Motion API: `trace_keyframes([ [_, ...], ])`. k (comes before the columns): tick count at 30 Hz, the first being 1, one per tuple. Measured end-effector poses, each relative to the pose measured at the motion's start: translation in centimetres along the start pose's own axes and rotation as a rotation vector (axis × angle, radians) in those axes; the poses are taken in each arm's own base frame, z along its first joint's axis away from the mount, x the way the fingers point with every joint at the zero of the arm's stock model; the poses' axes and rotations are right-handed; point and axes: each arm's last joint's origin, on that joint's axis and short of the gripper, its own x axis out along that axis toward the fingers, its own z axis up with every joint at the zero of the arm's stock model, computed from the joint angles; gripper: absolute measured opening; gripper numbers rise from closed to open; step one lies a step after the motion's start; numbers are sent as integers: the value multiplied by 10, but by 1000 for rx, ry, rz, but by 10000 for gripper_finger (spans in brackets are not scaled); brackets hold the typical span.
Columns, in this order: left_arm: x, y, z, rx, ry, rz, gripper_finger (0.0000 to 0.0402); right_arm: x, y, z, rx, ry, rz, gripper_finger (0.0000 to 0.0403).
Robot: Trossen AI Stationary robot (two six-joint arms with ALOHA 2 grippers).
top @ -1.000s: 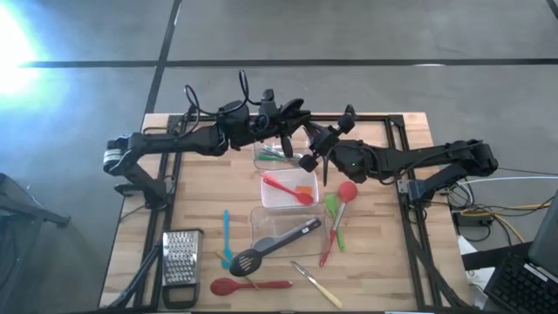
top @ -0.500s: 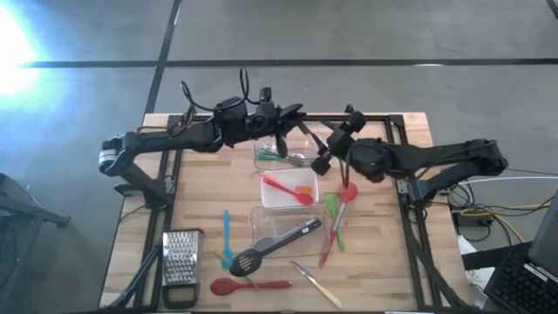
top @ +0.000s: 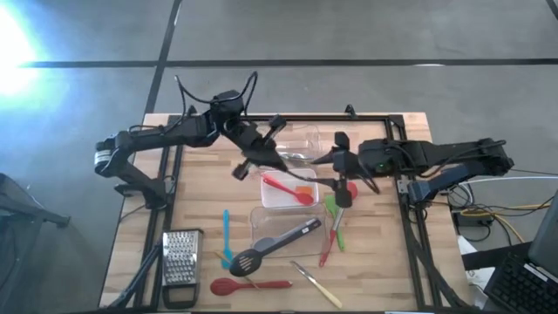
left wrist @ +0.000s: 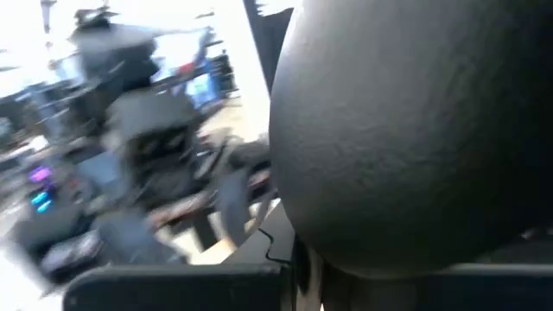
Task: Pick & Place Kitchen Items
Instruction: Put the black serving spoon into the bottom transparent bin
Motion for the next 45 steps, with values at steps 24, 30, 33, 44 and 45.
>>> trace_keyframes([
  [24, 0, -11, -5, 100, -63, -261, 20, 51, -11, -1, 31, -54, 344, 215],
  [30, 0, -11, -4, 87, -66, -259, 20, 78, -15, -1, 49, -15, 421, 215],
  [33, 0, -11, -4, 83, -65, -260, 20, 86, -17, 0, 47, -9, 458, 214],
  [44, 0, -10, -1, 87, -76, -269, 20, 105, -21, 5, 49, -18, 534, 198],
  [45, 0, -10, -1, 87, -76, -269, 20, 107, -21, 4, 50, -14, 543, 194],
])
